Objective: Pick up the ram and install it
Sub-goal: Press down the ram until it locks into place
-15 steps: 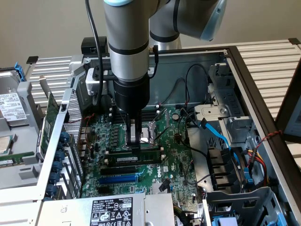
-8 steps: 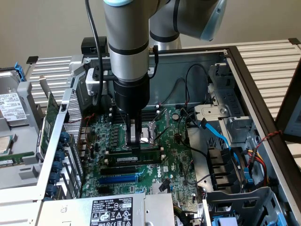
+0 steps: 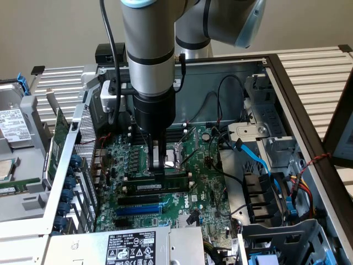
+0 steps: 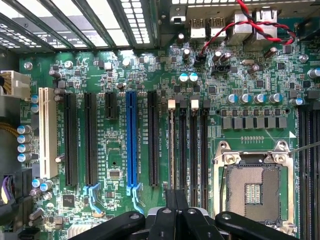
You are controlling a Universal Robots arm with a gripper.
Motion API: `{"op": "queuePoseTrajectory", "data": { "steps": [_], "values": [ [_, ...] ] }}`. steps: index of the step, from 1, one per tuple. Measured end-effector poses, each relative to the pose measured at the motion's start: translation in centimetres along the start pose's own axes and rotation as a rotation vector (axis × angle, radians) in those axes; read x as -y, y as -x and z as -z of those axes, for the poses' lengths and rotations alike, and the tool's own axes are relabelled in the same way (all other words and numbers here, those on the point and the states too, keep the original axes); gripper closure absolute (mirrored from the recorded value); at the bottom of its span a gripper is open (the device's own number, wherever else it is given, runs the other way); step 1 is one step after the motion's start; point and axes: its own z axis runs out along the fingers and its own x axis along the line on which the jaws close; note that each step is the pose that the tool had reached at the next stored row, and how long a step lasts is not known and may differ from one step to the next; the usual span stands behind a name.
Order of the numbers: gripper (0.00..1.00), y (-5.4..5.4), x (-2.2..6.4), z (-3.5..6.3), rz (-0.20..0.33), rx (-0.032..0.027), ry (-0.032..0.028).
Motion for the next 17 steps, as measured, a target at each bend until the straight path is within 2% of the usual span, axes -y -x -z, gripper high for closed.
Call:
{"op": "queuePoseTrajectory", "data": {
  "steps": [6, 17],
  "values": [
    [0.89, -0.02, -0.02, -0.08, 0.000, 0.0002, -0.0044],
    [0.89, -0.03, -0.20, -0.32, 0.000, 0.0007, -0.0066]
  ]
}}
